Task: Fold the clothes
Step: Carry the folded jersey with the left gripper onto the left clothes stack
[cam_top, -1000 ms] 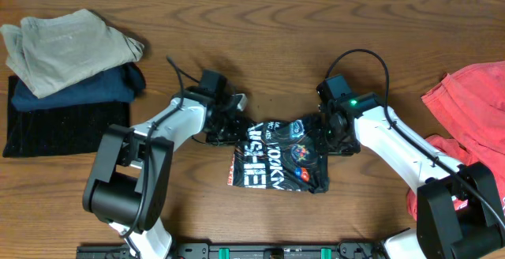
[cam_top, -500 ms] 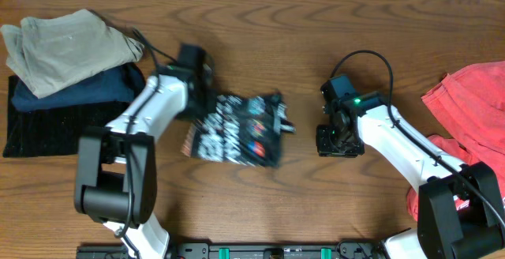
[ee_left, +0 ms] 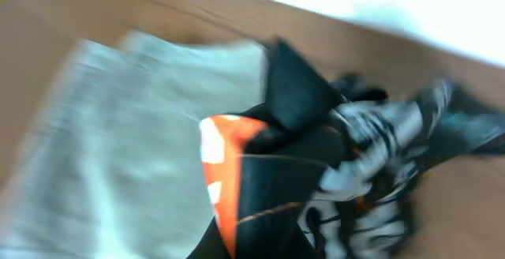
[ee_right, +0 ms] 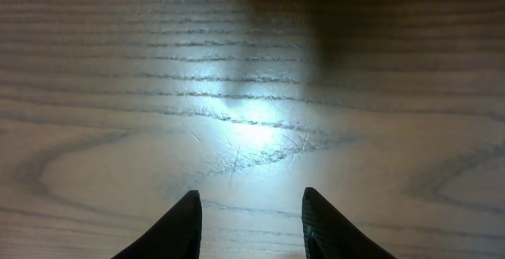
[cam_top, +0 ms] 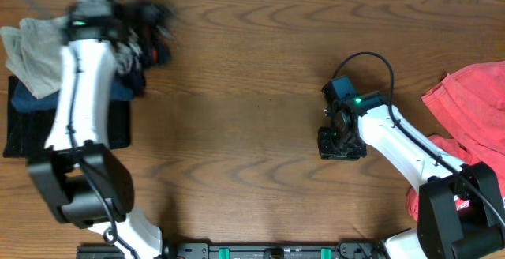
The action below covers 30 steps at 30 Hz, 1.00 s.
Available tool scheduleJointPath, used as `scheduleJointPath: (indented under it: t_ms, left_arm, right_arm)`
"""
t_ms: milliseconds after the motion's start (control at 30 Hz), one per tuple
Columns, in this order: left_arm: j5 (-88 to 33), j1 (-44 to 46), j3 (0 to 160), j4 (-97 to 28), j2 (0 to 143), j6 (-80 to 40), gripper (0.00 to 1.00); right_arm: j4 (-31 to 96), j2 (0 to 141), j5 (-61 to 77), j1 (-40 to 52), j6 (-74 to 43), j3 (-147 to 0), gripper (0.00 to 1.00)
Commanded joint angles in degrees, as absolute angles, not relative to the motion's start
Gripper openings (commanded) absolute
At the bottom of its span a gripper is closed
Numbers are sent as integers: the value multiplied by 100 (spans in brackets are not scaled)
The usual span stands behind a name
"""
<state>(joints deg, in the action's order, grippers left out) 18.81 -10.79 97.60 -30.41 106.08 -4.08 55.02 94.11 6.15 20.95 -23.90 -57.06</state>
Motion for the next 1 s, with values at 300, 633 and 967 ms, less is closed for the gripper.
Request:
scheduleJointPath:
  t_ms: [300,633,967]
  left_arm:
    - [598,-3232,9839,-3301,10691,-1605,6]
    - [23,-3721,9837,-3601,10809,-2154,98]
    - [-375,-3162,9837,-3636,10532,-1634,98]
  right_arm:
    - [5511,9321,580,2025,-2414,-5784,40]
    - [5428,9321,582,2018,-2353,-5784,45]
    - [4875,9321,867,2018,-2272,-5784,99]
